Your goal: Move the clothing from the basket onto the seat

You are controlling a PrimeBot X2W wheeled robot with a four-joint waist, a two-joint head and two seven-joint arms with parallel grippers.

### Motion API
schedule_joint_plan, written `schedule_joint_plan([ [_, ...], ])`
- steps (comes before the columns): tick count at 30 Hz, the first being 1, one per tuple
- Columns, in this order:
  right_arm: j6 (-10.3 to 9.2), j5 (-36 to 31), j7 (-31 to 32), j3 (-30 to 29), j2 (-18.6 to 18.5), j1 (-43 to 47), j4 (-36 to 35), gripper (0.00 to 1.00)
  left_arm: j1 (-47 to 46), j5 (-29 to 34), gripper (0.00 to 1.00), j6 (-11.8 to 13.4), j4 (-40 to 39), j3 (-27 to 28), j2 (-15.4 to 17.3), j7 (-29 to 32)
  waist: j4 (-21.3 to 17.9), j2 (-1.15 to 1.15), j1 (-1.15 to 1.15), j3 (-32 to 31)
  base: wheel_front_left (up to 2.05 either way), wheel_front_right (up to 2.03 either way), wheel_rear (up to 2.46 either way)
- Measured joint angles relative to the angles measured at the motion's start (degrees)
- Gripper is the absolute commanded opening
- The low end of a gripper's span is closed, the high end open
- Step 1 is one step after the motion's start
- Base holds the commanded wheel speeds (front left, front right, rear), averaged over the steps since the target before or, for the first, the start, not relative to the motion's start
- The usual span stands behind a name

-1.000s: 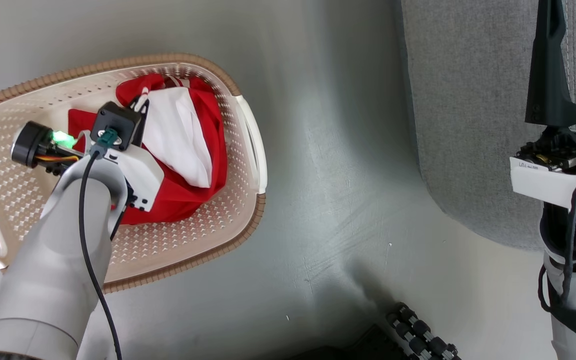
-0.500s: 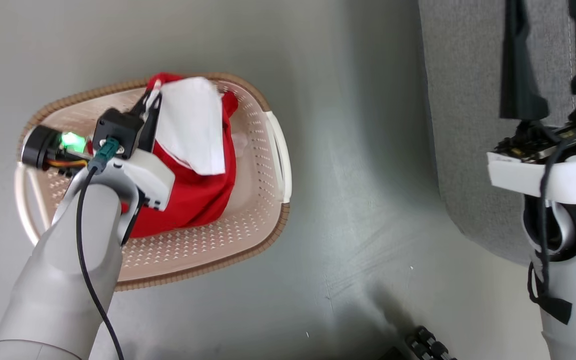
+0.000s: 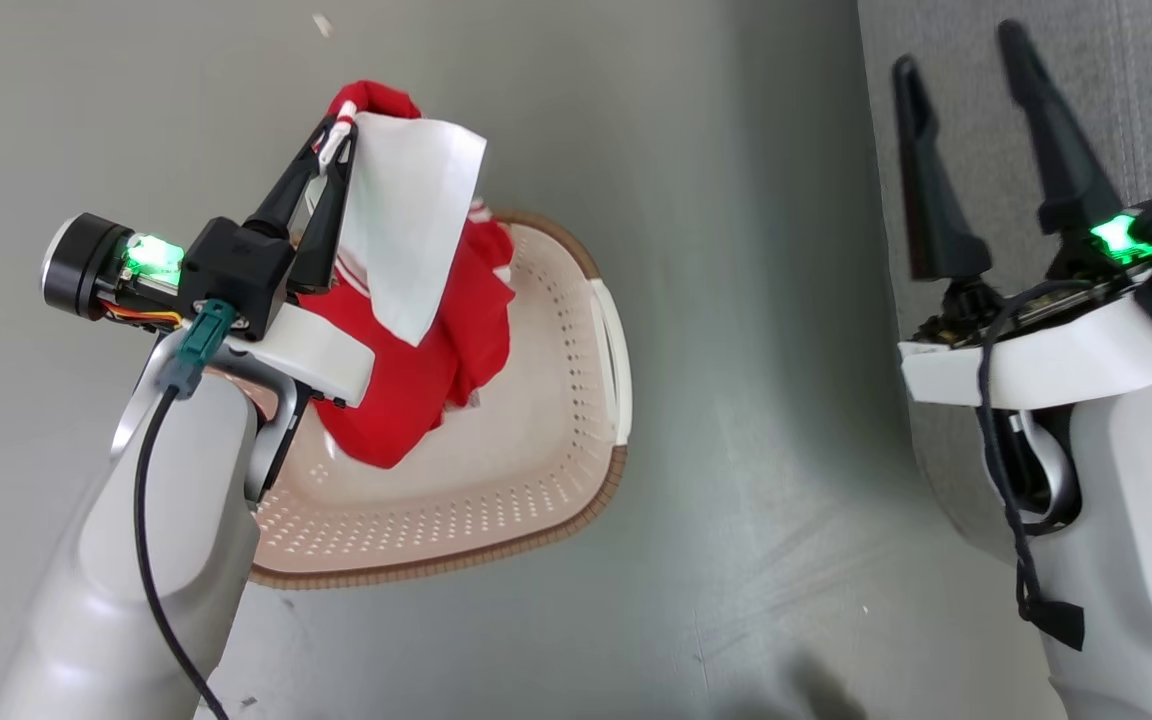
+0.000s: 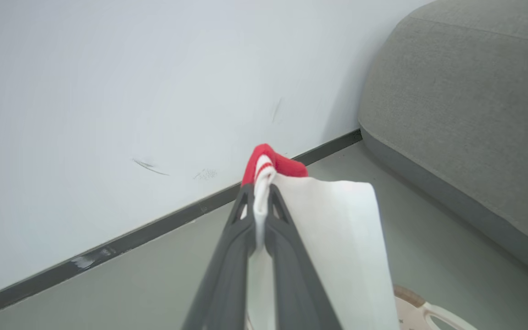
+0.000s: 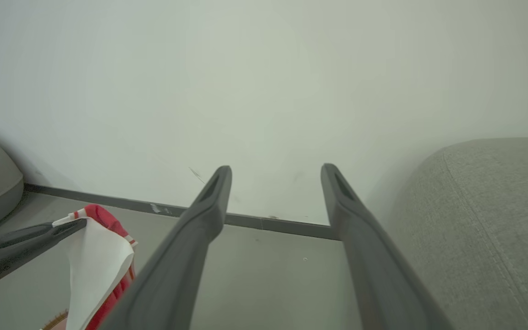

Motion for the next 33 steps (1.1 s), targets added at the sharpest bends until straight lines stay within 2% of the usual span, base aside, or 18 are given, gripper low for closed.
schedule_joint_plan([
  [8,0.0,-0.24,0.0,2.48,-0.15,0.66,2.79,1.0,3.52,-1.55,0.0,-0.11,-8.38,1.79,0.3,-0.16,2.31,0.0,0.0,-5.69,0.0,0.0,0.0],
  [15,0.0,-0.33,0.0,5.2,-0.23,2.89,5.66,1.0,4.89,-1.85,0.0,-2.07,-11.4,1.97,1.96,-0.18,3.98,0.0,0.0,-11.11,0.0,0.0,0.0],
  [23,0.0,-1.88,0.0,7.14,-0.47,5.14,8.67,1.0,5.96,-1.91,0.0,-4.6,-11.61,0.22,3.82,-0.18,5.39,0.0,0.0,-17.58,0.0,0.0,0.0],
  [33,0.0,-1.93,0.0,11.44,-1.91,8.09,11.98,1.0,8.38,-3.0,0.0,-5.66,-10.03,-2.16,3.99,-0.14,6.47,0.0,-0.01,-24.56,0.0,0.0,0.0],
])
